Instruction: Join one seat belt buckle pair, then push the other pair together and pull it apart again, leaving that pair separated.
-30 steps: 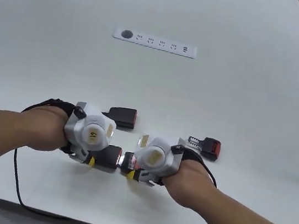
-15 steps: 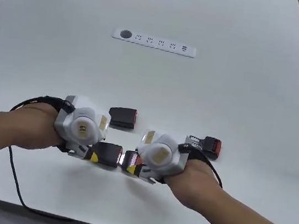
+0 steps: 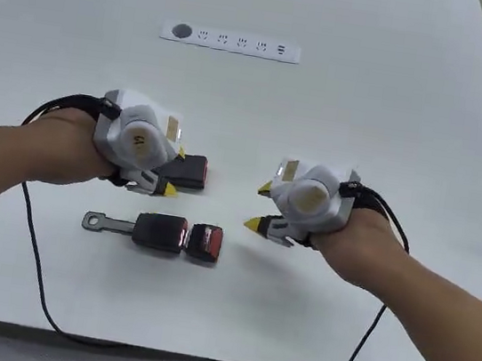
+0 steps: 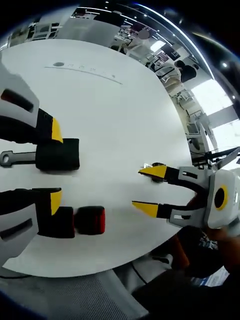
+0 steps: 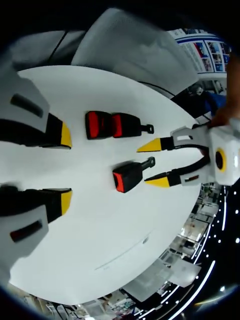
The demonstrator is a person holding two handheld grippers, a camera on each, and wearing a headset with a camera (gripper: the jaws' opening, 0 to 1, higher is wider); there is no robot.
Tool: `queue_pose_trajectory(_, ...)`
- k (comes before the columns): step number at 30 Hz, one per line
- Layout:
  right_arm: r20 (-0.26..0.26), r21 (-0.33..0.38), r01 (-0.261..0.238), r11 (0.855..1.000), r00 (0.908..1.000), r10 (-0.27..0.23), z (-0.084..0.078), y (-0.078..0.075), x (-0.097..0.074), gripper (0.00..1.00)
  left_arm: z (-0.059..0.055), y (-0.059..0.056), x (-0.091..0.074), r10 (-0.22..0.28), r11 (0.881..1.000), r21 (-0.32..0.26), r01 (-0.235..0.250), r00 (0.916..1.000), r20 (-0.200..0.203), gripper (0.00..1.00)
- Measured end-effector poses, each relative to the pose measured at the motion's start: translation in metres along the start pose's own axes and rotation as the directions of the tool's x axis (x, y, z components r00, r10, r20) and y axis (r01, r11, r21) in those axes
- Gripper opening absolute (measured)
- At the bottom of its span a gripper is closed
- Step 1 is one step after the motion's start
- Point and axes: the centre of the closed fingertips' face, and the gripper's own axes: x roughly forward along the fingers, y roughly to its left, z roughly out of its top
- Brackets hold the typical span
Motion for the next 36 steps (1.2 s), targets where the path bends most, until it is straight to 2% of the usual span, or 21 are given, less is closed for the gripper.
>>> queue_pose_trajectory(2,-0.012,0.008,0.015,1.0,0.9998,-0.015,-0.011,-0.01,-0.005,0.33,0.0,0.01,0.004,0.002,1.0,0.0,-0.002,1.0,-0.003,0.35)
queue_pose_trajectory(4,-0.027,0.008,0.034,0.999,0.999,-0.034,-0.022,-0.02,-0.011,0.33,-0.001,0.013,0.006,-0.001,1.0,-0.007,0.001,1.0,-0.007,0.37)
queue_pose_trajectory(6,-0.041,0.016,0.054,0.998,0.9977,-0.054,-0.031,-0.03,-0.016,0.33,-0.001,0.014,0.01,-0.007,1.0,-0.012,0.006,0.9999,-0.012,0.37)
queue_pose_trajectory(9,-0.062,0.044,0.076,0.996,0.9954,-0.073,-0.051,-0.045,-0.025,0.34,-0.005,0.012,0.018,-0.022,1.0,0.018,0.022,0.9991,-0.036,0.39)
queue_pose_trajectory(10,-0.068,0.051,0.078,0.996,0.9949,-0.074,-0.055,-0.046,-0.028,0.34,-0.006,0.012,0.02,-0.023,1.0,0.019,0.023,0.9988,-0.043,0.39)
queue_pose_trajectory(11,-0.075,0.071,0.076,0.995,0.9947,-0.071,-0.061,-0.049,-0.031,0.35,-0.011,0.011,0.021,-0.028,0.997,0.068,0.034,0.996,-0.085,0.39)
queue_pose_trajectory(12,-0.077,0.087,0.072,0.994,0.9949,-0.065,-0.065,-0.049,-0.033,0.36,-0.012,0.01,0.022,-0.031,0.995,0.091,0.039,0.9954,-0.09,0.4)
queue_pose_trajectory(15,-0.097,0.081,0.066,0.995,0.9936,-0.058,-0.077,-0.05,-0.038,0.36,-0.013,0.01,0.025,-0.035,0.998,0.057,0.04,0.9957,-0.086,0.4)
queue_pose_trajectory(19,-0.125,0.082,0.029,0.996,0.992,-0.018,-0.092,-0.047,-0.035,0.36,-0.022,0.013,0.026,-0.045,0.998,0.029,0.048,0.994,-0.099,0.4)
queue_pose_trajectory(23,-0.14,0.072,0.008,0.997,0.9901,0.003,-0.098,-0.045,-0.032,0.36,-0.027,0.009,0.028,-0.081,0.997,-0.003,0.081,0.992,-0.097,0.36)
queue_pose_trajectory(25,-0.144,0.074,0.0,0.997,0.9896,0.011,-0.1,-0.046,-0.031,0.36,-0.029,0.008,0.029,-0.084,0.996,0.002,0.085,0.9918,-0.096,0.36)
queue_pose_trajectory(29,-0.152,0.036,-0.031,0.999,0.9878,0.037,-0.103,-0.045,-0.028,0.36,-0.028,0.007,0.031,-0.093,0.995,0.013,0.095,0.9918,-0.088,0.33)
queue_pose_trajectory(33,-0.159,0.009,-0.054,0.998,0.9858,0.055,-0.104,-0.046,-0.028,0.34,-0.033,0.007,0.036,-0.096,0.994,0.034,0.1,0.9897,-0.106,0.33)
queue_pose_trajectory(36,-0.154,0.0,-0.064,0.998,0.9861,0.063,-0.104,-0.045,-0.028,0.34,-0.032,0.008,0.035,-0.109,0.994,0.016,0.111,0.9889,-0.101,0.33)
